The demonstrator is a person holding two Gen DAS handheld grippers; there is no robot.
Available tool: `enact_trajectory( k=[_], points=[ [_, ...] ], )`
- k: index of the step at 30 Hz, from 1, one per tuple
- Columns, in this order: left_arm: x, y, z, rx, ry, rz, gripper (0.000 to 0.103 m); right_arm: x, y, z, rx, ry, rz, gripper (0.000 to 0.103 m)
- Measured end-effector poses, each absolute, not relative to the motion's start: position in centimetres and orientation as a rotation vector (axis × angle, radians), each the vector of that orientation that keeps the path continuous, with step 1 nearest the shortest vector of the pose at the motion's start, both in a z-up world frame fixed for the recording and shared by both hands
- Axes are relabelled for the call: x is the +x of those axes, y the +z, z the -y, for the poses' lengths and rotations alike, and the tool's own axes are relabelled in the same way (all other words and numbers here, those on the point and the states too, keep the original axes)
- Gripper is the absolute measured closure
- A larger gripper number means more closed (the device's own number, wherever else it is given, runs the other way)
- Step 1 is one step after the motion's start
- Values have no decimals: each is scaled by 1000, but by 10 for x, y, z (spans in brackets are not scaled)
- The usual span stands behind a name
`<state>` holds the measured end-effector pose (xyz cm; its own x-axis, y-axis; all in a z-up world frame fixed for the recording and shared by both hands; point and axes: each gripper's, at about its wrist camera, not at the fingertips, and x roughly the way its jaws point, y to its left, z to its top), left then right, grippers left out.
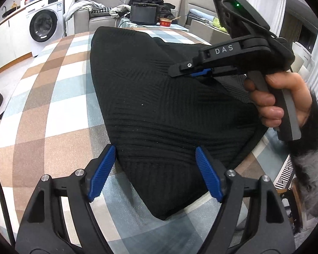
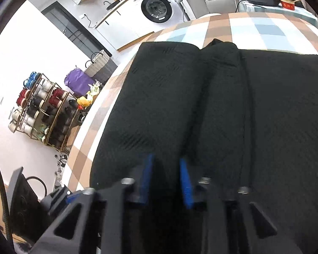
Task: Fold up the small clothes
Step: 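Grasp the sweater's opposite side with the right tool and fold it inward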
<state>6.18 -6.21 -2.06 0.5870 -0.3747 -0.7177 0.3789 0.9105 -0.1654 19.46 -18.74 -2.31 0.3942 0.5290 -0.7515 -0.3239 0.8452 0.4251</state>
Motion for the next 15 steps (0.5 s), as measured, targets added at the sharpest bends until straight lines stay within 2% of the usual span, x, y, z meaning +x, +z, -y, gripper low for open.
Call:
enact_trajectory(
  k=[4, 6, 11, 14, 15],
  points=[
    [63, -21, 60, -7, -435, -840, 27, 169, 19, 187, 152, 528, -860, 97],
    [63, -19, 60, -3, -437, -829, 27, 165, 27, 188, 113, 505, -830, 97],
    [66, -19, 59, 0, -422, -836, 27, 189, -16, 200, 133, 424, -997, 94],
    [64, -15, 55, 7, -405, -818, 27, 185, -27, 218, 257, 476, -1022, 81],
    [65, -14, 52, 1, -400, -813, 27, 181, -26, 221, 280, 494, -1016, 68]
  ],
)
